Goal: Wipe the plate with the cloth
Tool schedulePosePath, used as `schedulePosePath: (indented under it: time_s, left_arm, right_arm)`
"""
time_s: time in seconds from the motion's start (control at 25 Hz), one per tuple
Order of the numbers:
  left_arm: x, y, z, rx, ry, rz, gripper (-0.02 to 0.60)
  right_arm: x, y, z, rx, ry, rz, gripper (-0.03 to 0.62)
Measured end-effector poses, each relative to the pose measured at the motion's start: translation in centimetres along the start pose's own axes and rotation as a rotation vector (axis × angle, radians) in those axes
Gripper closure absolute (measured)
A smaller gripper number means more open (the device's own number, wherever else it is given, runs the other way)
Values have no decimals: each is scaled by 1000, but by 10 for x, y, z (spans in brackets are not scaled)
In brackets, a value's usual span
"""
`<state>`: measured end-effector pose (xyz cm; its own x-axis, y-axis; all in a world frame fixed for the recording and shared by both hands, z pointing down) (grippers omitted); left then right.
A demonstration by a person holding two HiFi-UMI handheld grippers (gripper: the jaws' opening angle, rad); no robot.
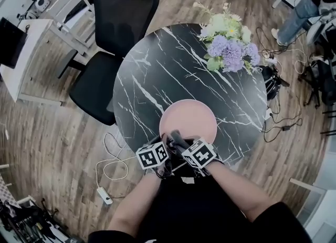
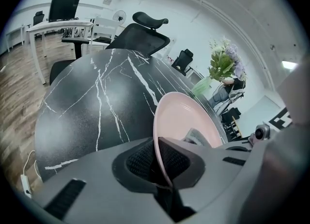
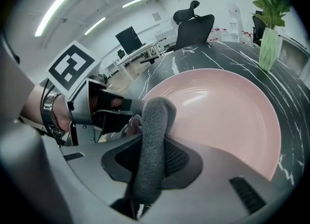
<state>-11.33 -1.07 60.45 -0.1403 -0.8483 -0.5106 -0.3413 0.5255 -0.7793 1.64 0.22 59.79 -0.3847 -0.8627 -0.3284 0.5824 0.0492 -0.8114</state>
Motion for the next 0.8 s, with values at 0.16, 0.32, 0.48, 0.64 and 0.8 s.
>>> schedulePosePath:
  time_s: [0.16, 0.32, 0.48, 0.64, 0.8]
  left_arm:
    - [-3, -2, 1, -7, 24, 8, 541]
    - [-4, -2, 3, -22, 34, 16, 542]
    - [-4, -3, 2, -23, 37, 16, 543]
    - [-4, -3, 2, -25, 25, 16, 543]
    - [-4, -2, 3, -34, 18, 12, 543]
  right_arm:
    - [-9, 3, 2, -40, 92, -48, 487]
    - [-16, 18, 4, -75, 144, -101, 487]
    - [-21, 32, 20, -142, 205, -123, 487]
    - [-20, 43, 39, -214, 253, -134, 487]
    - [-15, 53, 57, -281, 289, -138, 485]
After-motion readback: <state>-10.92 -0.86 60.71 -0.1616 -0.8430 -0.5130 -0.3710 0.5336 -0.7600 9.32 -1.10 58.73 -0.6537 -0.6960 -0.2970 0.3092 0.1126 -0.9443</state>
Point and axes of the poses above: the fingertips, and each gripper's own axes: y backward along the fingers, z to its right, x out of its top, the point moved 6 cm from there along y, backward along the fingers, and after that the axes turned 13 degrees about -y, right-handed, at the moved point
